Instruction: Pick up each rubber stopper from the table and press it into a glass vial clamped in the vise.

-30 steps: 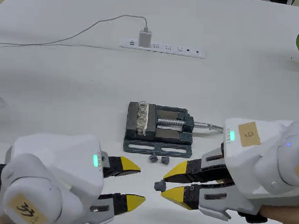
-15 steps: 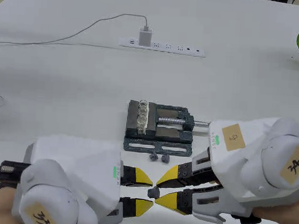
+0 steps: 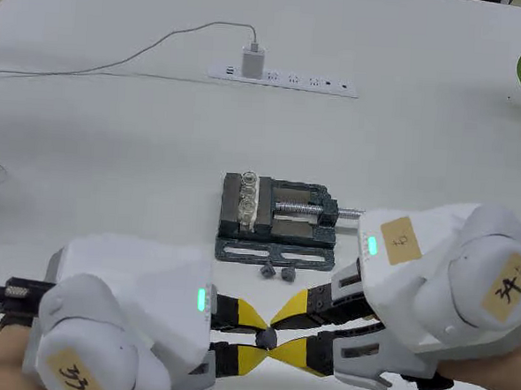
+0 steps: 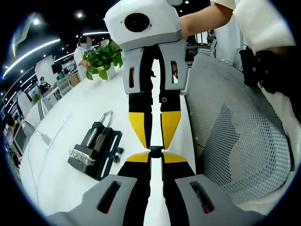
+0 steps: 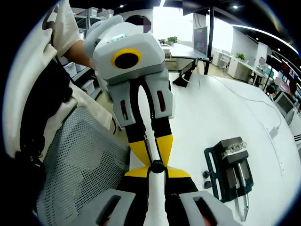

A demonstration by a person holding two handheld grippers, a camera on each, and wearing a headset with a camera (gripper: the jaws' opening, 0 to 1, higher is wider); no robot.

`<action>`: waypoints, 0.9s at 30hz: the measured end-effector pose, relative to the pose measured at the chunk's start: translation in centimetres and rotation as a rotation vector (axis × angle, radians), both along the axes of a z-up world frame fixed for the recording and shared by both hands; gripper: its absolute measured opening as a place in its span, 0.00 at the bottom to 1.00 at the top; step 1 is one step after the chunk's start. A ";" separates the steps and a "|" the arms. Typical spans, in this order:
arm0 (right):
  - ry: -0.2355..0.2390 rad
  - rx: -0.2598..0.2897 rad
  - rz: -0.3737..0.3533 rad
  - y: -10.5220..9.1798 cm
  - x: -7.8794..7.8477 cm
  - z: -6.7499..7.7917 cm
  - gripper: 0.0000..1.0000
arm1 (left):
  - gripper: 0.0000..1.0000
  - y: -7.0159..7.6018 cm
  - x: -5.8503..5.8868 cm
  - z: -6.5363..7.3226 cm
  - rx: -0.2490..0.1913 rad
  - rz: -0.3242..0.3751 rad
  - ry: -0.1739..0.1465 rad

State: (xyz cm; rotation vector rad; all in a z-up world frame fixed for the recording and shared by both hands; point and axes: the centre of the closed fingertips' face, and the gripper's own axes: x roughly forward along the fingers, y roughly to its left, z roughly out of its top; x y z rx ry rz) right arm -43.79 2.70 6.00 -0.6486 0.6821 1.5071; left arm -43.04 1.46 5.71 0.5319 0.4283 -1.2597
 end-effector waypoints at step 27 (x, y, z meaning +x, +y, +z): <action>0.073 0.116 -0.082 0.2 0.9 2.2 0.08 | 0.03 0.2 0.9 2.1 -0.202 0.101 0.057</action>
